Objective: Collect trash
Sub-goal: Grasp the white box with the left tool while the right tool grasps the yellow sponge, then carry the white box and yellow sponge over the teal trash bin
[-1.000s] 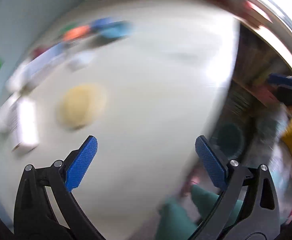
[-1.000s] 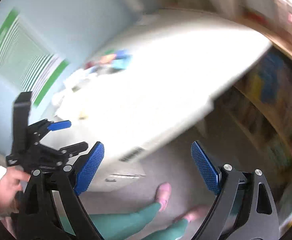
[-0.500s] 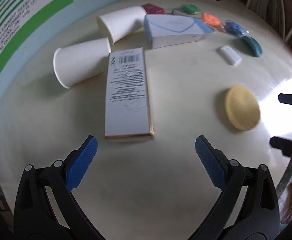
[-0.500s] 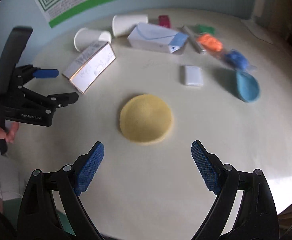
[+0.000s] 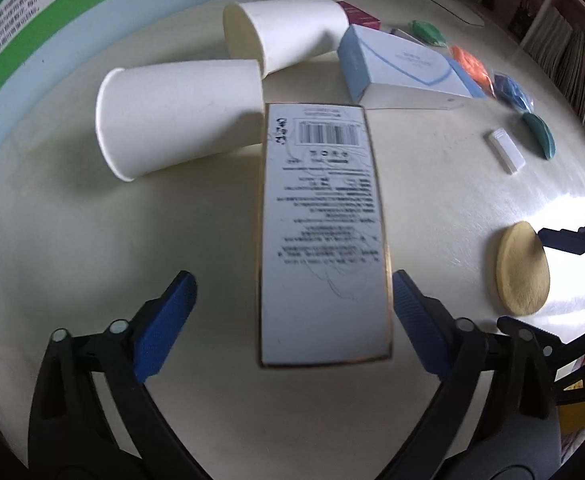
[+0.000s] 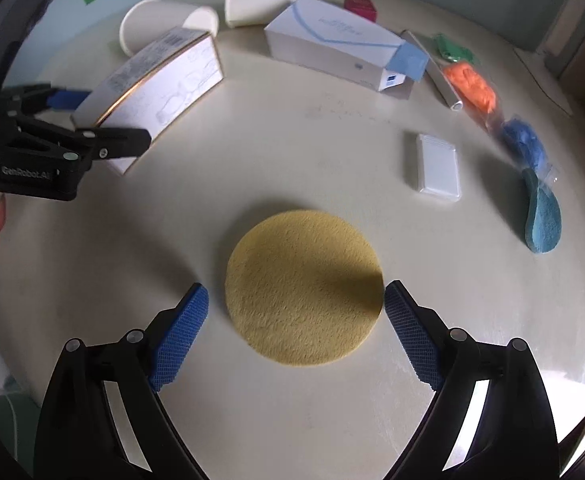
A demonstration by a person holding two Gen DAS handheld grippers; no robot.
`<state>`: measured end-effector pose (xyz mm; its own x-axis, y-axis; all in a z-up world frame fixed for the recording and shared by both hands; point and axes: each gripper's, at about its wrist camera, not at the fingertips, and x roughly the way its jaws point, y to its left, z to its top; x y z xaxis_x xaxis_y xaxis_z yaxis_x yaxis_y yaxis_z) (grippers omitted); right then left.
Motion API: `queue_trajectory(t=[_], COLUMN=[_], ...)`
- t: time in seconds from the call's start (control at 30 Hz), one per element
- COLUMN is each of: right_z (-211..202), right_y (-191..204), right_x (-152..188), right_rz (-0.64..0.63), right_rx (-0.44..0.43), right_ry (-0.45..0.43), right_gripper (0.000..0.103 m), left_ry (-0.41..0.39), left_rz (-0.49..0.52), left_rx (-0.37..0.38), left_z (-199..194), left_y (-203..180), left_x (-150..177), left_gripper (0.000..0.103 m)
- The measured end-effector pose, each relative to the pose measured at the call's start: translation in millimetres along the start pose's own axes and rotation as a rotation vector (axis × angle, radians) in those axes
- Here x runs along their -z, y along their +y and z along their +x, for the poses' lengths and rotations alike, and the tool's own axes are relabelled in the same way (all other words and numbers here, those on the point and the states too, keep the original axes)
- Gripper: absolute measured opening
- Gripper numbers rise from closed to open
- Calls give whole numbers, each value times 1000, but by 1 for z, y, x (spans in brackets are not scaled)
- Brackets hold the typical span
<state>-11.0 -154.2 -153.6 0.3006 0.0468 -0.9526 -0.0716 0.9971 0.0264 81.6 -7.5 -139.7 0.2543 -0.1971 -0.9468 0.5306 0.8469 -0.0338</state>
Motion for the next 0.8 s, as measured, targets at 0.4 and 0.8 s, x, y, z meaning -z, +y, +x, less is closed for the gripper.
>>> queue_trajectory(t=[0.4,0.8], right_z=[-8,-64], right_y=[-8,-38], right_x=[-5,21], right_rz=[66,177], right_rx=[-18,-35], right_ry=[-22,-111], right_gripper=[77,77], left_ry=[-1,-76], left_rz=[53,162], left_rx=[-15,-20], left_z=[0,-46], left_y=[-12,-58], left_x=[-10,-17], left_gripper=[47,47])
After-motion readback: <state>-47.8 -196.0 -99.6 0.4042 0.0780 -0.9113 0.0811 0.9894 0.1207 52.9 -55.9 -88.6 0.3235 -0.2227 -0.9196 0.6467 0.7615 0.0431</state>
